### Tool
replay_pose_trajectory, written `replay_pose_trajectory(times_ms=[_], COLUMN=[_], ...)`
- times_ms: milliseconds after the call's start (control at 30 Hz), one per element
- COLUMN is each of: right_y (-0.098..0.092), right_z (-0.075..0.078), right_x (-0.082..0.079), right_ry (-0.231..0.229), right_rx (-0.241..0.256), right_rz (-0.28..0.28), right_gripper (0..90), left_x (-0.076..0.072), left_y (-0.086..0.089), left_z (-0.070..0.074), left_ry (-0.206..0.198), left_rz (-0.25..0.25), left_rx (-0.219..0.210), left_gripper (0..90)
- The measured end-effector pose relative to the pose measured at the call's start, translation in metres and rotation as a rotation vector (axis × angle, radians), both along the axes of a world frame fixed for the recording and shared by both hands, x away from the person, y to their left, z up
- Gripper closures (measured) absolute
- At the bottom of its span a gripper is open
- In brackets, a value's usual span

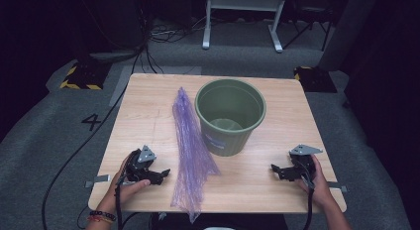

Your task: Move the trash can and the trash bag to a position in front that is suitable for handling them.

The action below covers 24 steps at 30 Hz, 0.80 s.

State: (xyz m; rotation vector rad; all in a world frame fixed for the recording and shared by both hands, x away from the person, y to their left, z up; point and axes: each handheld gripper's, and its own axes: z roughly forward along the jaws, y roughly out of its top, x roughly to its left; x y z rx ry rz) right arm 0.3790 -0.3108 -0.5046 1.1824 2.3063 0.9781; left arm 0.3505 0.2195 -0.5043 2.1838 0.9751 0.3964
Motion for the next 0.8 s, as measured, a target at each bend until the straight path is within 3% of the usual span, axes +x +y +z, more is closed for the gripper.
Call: replay_pose_trajectory(times_ms=[167,267,333,533,567,633,800], right_y=[0.0029,0.0025,0.0011,-0.0002,-0.0002,-0.0024,-0.0060], right_z=[0.0008,0.0008,0.0003,0.0009,0.0009,0.0017,0.0034], right_x=[-0.0054,-0.0058,-0.0037,-0.0007,-0.0007,0.0009,0.0017], right_ry=[-0.048,-0.038,-0.005,0.005,0.005,-0.009,-0.019], right_rx=[-0.025,-0.014,0.011,-0.001,-0.001,0.010,0.033], right_rz=[0.012,0.008,-0.015,-0.008,-0.008,0.000,0.002], right_gripper=[7.8,9.1,8.6,7.2,7.2,15.7,16.8], left_x=[-0.0002,-0.0003,-0.0002,-0.0003,-0.0003,-0.0002,-0.0001], left_y=[-0.0002,-0.0003,-0.0003,-0.0002,-0.0002,-0.0002,-0.0003], left_z=[-0.0001,0.0000,-0.0001,0.0002,0.0002,0.0000,-0.0001], left_ry=[-0.003,-0.003,-0.003,-0.004,-0.004,-0.003,-0.003], left_rz=[0.002,0.004,0.004,0.004,0.004,0.003,0.003], left_rx=[0.003,0.003,0.002,0.007,0.007,0.004,0.002], left_gripper=[11.2,11.2,11.2,11.2,11.2,11.2,11.2])
